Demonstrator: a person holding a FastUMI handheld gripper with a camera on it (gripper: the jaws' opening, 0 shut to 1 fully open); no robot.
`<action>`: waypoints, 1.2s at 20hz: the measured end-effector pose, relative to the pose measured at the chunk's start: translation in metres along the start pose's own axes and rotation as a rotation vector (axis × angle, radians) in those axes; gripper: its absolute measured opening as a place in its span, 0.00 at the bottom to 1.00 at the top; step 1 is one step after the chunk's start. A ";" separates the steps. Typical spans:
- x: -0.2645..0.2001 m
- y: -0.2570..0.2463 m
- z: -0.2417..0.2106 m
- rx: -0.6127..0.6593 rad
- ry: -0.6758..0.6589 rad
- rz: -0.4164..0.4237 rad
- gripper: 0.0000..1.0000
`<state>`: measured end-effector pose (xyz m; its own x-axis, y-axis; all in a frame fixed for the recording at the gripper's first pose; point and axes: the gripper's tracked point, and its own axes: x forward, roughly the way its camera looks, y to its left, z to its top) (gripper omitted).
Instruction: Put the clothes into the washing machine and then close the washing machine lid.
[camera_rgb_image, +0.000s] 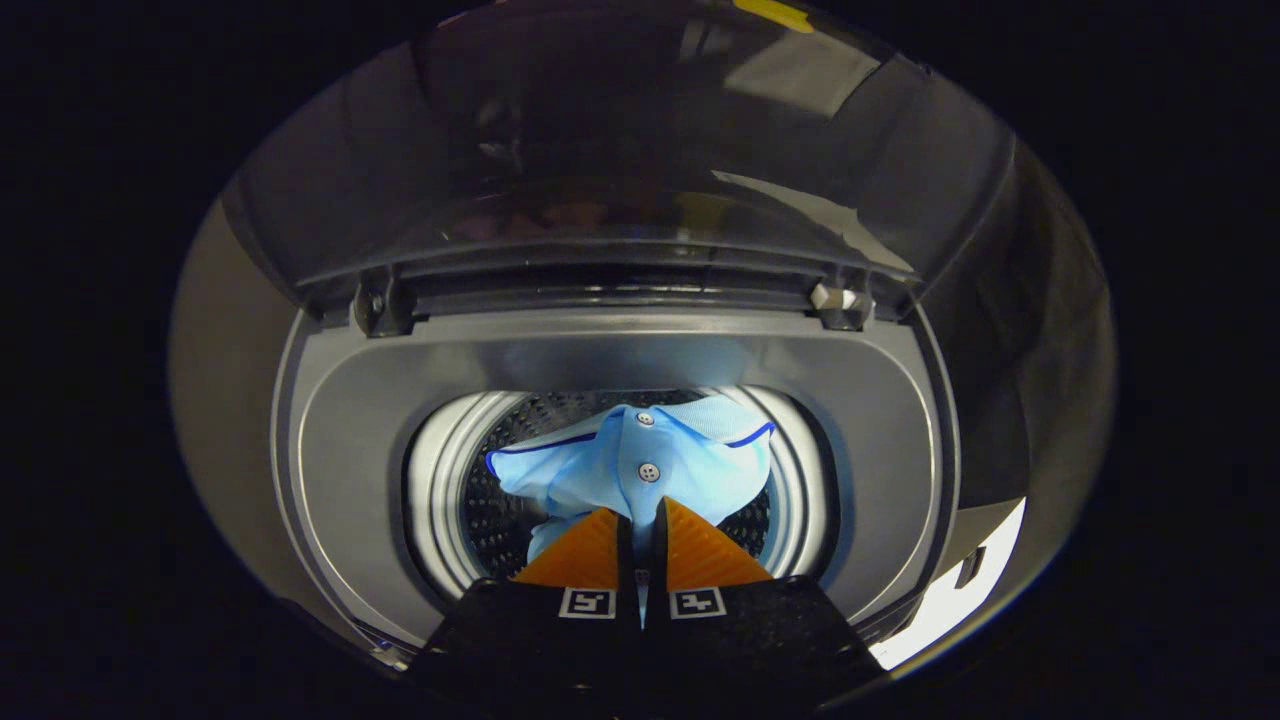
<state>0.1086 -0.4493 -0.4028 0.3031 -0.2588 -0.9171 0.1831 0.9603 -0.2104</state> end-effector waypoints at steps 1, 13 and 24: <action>0.003 0.001 -0.003 -0.001 0.007 0.004 0.05; 0.018 0.004 -0.021 -0.021 0.067 0.007 0.16; 0.007 0.008 -0.019 0.001 0.048 0.038 0.99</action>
<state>0.0947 -0.4410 -0.4170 0.2646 -0.2166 -0.9397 0.1730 0.9693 -0.1748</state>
